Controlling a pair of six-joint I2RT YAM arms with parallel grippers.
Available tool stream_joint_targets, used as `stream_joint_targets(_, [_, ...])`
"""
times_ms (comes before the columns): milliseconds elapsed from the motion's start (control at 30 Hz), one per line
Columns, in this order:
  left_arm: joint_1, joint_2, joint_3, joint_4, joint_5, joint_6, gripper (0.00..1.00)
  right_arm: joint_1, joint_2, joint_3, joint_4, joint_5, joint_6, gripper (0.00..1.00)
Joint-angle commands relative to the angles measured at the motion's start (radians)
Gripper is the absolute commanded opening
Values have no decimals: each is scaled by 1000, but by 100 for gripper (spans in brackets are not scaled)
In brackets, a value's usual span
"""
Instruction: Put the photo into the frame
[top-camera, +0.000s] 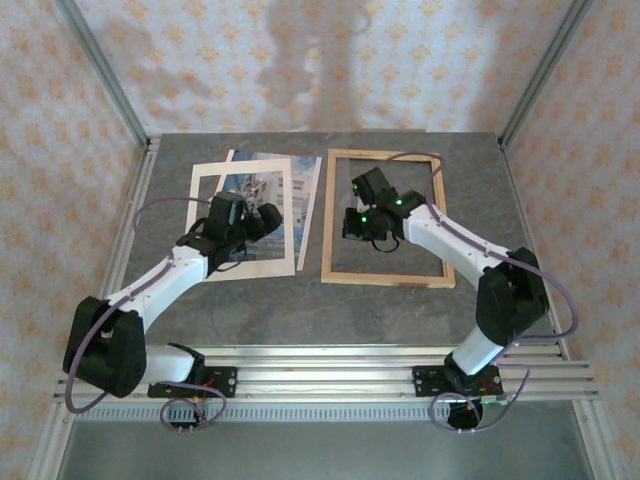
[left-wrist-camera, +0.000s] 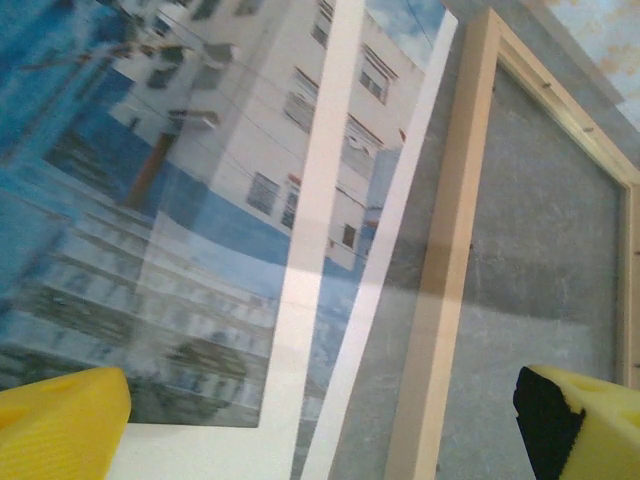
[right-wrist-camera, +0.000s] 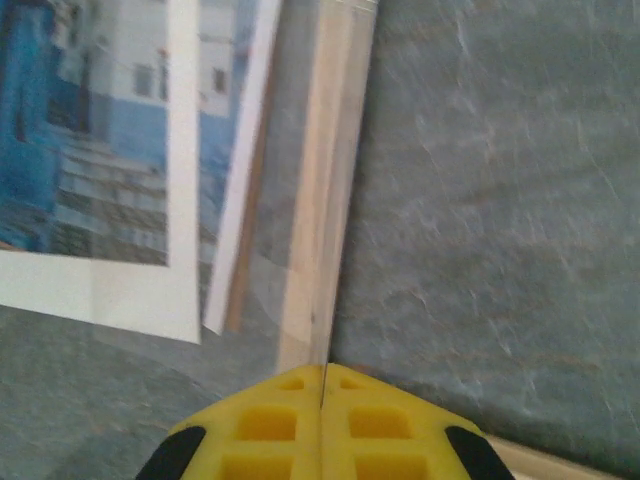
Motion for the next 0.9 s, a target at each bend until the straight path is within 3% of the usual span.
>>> stream_joint_targets(0, [-36, 66, -13, 108, 34, -33, 100, 3, -47, -83, 24, 29, 40, 0])
stream_joint_targets(167, [-63, 169, -21, 165, 32, -40, 100, 4, -24, -179, 110, 37, 85, 0])
stream_joint_targets(233, [-64, 195, -31, 178, 25, -40, 100, 2, -14, -196, 126, 36, 89, 5])
stream_joint_targets(367, [-64, 226, -52, 195, 16, -28, 100, 2, -16, -206, 105, 85, 53, 42])
stream_joint_targets(467, [-64, 234, -58, 185, -3, -11, 100, -7, -23, -197, 83, 137, 5, 57])
stream_joint_targets(700, [-64, 239, -63, 157, -21, 18, 100, -82, 59, -74, 94, 99, -127, 64])
stream_joint_targets(867, [-64, 242, -66, 158, -25, 14, 100, -139, 225, 66, 142, 10, -206, 64])
